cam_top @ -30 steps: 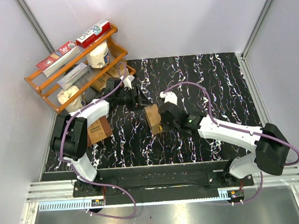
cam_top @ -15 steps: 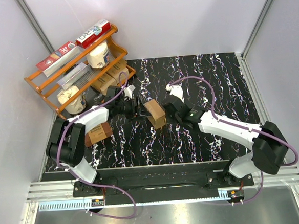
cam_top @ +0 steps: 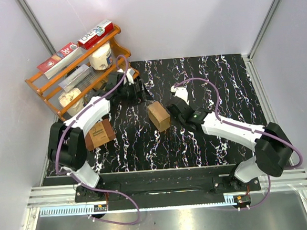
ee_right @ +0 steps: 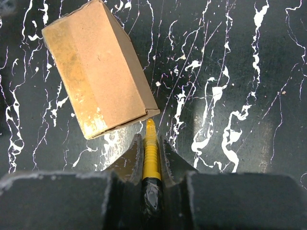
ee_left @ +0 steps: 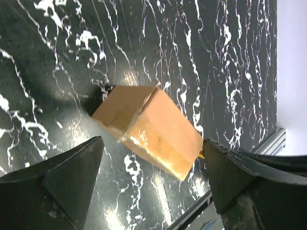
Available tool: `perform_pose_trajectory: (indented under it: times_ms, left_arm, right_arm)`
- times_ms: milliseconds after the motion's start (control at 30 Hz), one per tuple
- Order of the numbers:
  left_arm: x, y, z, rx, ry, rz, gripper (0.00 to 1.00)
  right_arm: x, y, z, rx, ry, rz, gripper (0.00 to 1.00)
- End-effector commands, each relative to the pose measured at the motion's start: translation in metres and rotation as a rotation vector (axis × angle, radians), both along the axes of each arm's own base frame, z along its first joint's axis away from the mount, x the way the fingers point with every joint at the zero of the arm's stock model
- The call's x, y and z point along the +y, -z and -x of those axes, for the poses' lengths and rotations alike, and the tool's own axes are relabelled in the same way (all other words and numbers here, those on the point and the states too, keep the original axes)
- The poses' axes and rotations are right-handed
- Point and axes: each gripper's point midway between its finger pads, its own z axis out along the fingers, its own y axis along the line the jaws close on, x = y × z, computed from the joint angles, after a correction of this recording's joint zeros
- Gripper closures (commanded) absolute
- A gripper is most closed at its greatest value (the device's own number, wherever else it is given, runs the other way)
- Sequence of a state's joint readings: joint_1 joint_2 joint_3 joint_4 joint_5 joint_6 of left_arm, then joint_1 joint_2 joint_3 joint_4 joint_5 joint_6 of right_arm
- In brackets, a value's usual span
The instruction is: Unpack the express box
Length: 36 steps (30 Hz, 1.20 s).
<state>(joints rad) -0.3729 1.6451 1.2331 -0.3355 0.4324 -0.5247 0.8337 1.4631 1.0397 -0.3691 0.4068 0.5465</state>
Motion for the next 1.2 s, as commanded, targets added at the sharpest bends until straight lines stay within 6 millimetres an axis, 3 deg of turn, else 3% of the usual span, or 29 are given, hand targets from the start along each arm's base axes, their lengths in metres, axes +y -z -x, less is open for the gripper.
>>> perform_pose_trajectory:
  times_ms: [0,267,400,667,1000,1167]
  left_arm:
    - [-0.009,0.012,-0.023,-0.016,-0.013,0.005,0.11]
    - [-0.023,0.036,-0.019,-0.051,0.143,0.026,0.11]
    - [-0.034,0.034,-0.010,-0.026,0.185,0.114,0.17]
    - [-0.014,0.060,0.013,0.070,0.125,0.033,0.32]
    - [-0.002,0.053,0.057,0.130,0.089,0.073,0.35]
    - [-0.001,0.047,0.070,0.116,0.102,0.072,0.31]
  right_arm:
    - [0.007,-0.012,-0.014,-0.044,0.039,-0.054,1.00]
    - [0.012,-0.011,-0.021,-0.042,0.036,-0.066,1.00]
    - [0.012,-0.010,-0.024,-0.039,0.041,-0.068,1.00]
    - [0.010,-0.014,-0.042,-0.051,0.067,-0.077,1.00]
    - [0.022,-0.021,-0.059,-0.069,0.033,-0.080,1.00]
    - [0.028,-0.021,-0.064,-0.071,0.012,-0.078,1.00]
